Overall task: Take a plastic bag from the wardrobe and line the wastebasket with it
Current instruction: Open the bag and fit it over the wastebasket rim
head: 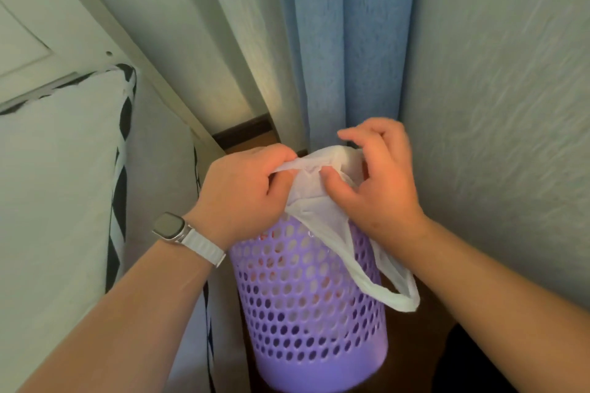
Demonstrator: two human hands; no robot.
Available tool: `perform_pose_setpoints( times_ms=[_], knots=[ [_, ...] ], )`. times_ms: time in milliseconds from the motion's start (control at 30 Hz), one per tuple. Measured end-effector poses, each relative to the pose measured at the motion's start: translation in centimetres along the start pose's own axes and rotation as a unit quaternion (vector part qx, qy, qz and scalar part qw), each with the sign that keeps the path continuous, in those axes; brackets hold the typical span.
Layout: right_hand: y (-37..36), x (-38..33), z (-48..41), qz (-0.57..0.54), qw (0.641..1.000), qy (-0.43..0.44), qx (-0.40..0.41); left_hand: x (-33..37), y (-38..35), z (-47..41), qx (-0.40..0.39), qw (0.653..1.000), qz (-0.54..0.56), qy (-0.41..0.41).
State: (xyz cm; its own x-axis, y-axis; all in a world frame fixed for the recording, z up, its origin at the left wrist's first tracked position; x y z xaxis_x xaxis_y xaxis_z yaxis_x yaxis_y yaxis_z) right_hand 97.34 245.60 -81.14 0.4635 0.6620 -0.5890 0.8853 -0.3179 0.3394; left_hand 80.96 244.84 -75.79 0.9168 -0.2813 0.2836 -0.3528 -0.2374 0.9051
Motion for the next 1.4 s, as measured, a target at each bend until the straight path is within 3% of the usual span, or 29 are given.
perform_pose_setpoints(
  times_ms=[267, 533, 700, 1067, 1233, 1400],
  knots=[
    [-0.1, 0.4, -0.3, 0.044, 0.997, 0.023, -0.059, 0.6, -0.1, 0.2, -0.040, 0.997, 0.060, -0.020],
    [-0.4, 0.8, -0.4, -0.035, 0.995, -0.029, -0.086, 0.7, 0.0, -0.1, 0.016, 0.999, -0.015, -0.026],
    [-0.6, 0.5, -0.2, -0.080, 0.988, -0.044, -0.124, -0.7, 0.4, -0.4, 0.028, 0.999, -0.002, 0.031],
    [0.9, 1.1, -1.1, -0.012, 0.997, -0.060, -0.042, 0.1, 0.7, -0.1, 0.030, 0.996, 0.088, 0.010],
    [0.8, 1.2, -0.9, 0.005, 0.998, -0.061, -0.031, 0.7, 0.2, -0.3, 0.035, 0.999, -0.023, -0.001],
    [0.0, 1.1, -0.6, -0.011, 0.997, -0.059, -0.042, 0.4, 0.0, -0.1, 0.080, 0.995, -0.051, -0.008]
  ],
)
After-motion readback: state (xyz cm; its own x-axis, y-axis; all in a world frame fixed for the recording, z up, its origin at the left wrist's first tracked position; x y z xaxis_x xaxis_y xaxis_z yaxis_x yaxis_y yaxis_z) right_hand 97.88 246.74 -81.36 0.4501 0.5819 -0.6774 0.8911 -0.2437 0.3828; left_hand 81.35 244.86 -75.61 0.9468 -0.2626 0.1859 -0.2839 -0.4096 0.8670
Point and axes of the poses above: each hand's wrist, its own z-axis away from the middle knuckle, its own y-axis out of the back of the hand, x = y × z, the point moved 7 cm from there along -z, towards the middle knuckle, and after that the axes turned 9 degrees about y, right-handed, at the moved point
